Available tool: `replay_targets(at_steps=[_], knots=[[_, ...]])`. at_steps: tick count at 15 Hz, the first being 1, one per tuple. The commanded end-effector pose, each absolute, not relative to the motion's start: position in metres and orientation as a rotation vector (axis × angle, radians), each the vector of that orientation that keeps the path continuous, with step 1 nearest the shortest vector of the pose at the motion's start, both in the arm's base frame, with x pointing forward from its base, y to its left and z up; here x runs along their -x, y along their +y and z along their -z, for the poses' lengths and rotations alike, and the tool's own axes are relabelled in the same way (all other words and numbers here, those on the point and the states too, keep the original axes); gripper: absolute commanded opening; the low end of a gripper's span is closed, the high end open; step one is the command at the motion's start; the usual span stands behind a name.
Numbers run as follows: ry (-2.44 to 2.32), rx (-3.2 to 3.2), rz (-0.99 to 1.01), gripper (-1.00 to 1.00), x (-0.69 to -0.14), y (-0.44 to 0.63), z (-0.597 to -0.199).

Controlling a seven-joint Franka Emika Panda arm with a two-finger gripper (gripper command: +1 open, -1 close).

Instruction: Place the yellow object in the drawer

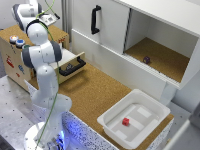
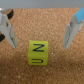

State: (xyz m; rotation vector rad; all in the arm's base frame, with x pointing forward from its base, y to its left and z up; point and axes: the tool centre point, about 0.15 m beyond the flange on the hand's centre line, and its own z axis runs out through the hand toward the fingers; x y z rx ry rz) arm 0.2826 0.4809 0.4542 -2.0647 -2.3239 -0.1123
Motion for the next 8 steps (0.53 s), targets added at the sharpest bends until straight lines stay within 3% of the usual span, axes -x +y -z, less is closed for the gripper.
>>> replay_targets(at_steps=[1, 2, 3, 8], knots=[[-2.354, 2.077, -0.088, 1.00, -0.295, 0.483, -0.450], [-2.351, 2.073, -0.092, 1.00, -0.292, 0.482, -0.447], [-2.361, 2.066, -0.100, -1.00, -0.289, 0.482, -0.442], [-2.369, 2.041, -0.121, -1.00, -0.278, 0.489, -0.428]])
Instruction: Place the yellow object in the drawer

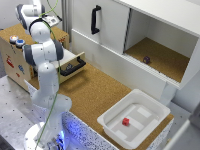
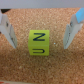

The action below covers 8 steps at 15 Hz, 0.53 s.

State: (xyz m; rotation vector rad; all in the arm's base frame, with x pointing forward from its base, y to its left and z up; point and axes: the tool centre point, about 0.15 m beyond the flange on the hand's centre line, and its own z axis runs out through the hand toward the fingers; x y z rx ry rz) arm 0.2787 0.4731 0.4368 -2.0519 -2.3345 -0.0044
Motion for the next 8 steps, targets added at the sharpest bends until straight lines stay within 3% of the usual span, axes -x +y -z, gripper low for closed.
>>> replay_targets(at_steps=[1, 8], knots=[[-2.370, 2.038, -0.120, -1.00, -0.278, 0.491, -0.428], [-2.368, 2.102, -0.067, -1.00, -0.267, 0.483, -0.453]])
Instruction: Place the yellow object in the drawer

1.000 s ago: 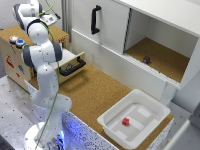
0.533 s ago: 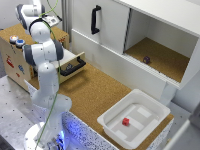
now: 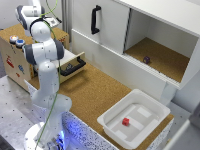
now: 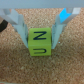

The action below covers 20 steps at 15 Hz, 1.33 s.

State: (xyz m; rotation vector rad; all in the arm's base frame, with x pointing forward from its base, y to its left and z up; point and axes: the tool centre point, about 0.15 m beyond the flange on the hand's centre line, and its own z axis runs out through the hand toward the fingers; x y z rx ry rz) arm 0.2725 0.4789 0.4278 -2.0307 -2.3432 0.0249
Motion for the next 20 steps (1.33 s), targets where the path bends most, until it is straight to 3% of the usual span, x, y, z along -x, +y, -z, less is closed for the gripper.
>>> replay_targets(at_steps=[1, 9, 15, 20], knots=[[-2.358, 2.121, -0.042, -1.00, -0.265, 0.478, -0.462], [-2.191, 2.256, -0.042, -1.00, -0.273, 0.363, -0.460], [-2.046, 2.302, -0.086, -1.00, -0.279, 0.281, -0.402], [-2.111, 2.186, -0.061, -1.00, -0.279, 0.289, -0.349]])
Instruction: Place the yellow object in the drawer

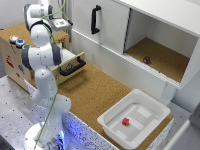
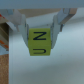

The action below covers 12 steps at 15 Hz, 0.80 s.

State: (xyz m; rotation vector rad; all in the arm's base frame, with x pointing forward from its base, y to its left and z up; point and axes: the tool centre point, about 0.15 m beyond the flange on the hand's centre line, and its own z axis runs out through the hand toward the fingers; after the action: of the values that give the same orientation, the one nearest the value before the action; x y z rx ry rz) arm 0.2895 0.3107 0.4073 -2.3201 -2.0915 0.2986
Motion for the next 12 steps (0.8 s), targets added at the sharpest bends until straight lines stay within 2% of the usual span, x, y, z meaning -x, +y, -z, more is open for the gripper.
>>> replay_targets(at_steps=[1, 5, 11, 12], knots=[[-2.138, 2.143, -0.039, -1.00, -0.280, 0.297, -0.344], [-2.212, 2.086, -0.056, -1.00, -0.294, 0.320, -0.328], [-2.186, 2.127, -0.067, -1.00, -0.309, 0.325, -0.329], [-2.161, 2.156, -0.066, 1.00, -0.310, 0.325, -0.330]])
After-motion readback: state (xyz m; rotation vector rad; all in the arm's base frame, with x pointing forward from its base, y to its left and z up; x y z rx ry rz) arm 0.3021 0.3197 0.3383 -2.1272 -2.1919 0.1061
